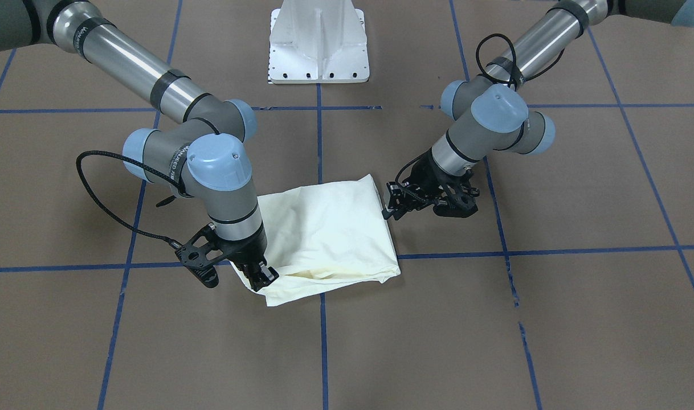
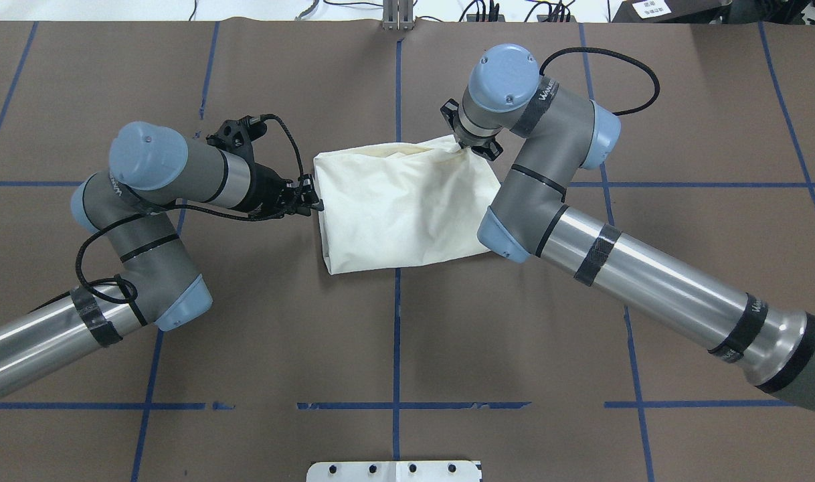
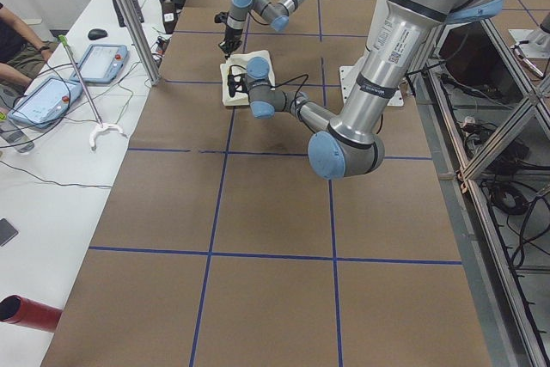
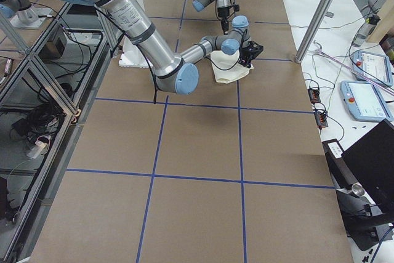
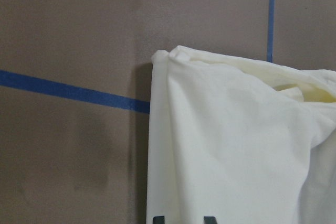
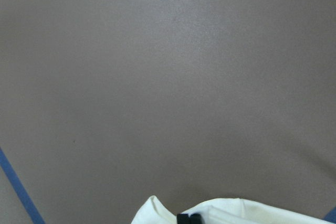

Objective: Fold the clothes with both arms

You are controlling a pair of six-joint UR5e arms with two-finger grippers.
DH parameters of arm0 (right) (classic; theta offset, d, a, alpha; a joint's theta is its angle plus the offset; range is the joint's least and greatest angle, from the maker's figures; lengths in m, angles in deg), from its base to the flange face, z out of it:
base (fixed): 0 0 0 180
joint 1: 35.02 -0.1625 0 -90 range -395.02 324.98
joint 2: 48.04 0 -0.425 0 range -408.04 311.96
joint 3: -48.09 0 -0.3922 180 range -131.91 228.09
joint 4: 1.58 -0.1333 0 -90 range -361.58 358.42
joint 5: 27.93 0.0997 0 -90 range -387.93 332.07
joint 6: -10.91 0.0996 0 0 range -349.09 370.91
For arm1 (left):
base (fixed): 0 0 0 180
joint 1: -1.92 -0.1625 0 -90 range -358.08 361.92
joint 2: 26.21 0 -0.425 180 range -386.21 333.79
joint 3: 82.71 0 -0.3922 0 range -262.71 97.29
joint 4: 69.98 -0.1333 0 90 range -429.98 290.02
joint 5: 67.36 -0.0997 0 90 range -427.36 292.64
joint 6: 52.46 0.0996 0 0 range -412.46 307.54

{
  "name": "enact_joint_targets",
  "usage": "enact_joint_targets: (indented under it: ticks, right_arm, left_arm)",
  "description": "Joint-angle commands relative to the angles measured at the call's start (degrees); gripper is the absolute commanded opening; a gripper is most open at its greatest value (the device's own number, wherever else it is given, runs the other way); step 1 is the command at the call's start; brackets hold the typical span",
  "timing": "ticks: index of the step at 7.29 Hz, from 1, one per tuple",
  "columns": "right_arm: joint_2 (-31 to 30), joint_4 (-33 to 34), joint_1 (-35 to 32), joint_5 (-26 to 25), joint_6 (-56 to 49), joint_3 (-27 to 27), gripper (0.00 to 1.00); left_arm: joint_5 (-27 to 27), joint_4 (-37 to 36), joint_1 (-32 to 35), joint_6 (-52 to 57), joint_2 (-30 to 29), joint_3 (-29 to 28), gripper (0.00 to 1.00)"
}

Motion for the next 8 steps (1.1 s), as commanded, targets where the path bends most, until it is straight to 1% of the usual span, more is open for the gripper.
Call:
enact_joint_targets:
  ticks: [1, 3, 5, 6, 7, 8]
  right_arm:
    - [0.1, 0.0, 0.0, 0.0, 0.0, 0.1, 0.00]
    - [0.2, 0.0, 0.0, 0.0, 0.0, 0.2, 0.00]
    - [0.2, 0.0, -0.4, 0.0, 0.0, 0.2, 0.00]
    - [0.2, 0.0, -0.5, 0.0, -0.1, 0.2, 0.00]
    - [0.2, 0.0, -0.5, 0.0, -0.1, 0.2, 0.00]
    - [0.1, 0.0, -0.6, 0.0, -0.1, 0.2, 0.00]
  left_arm:
    - [0.1, 0.2, 0.7, -0.2, -2.4, -3.5, 0.34]
    - [0.1, 1.2, 0.9, -0.3, -2.6, -4.1, 0.31]
    - [0.1, 3.6, 0.9, -1.2, -3.3, -6.3, 0.26]
    - [0.2, 3.7, 0.9, -1.3, -3.4, -6.7, 0.26]
    - [0.2, 3.7, 0.9, -1.5, -3.5, -6.8, 0.05]
    - [0.4, 3.7, 1.1, -1.5, -3.9, -6.8, 0.00]
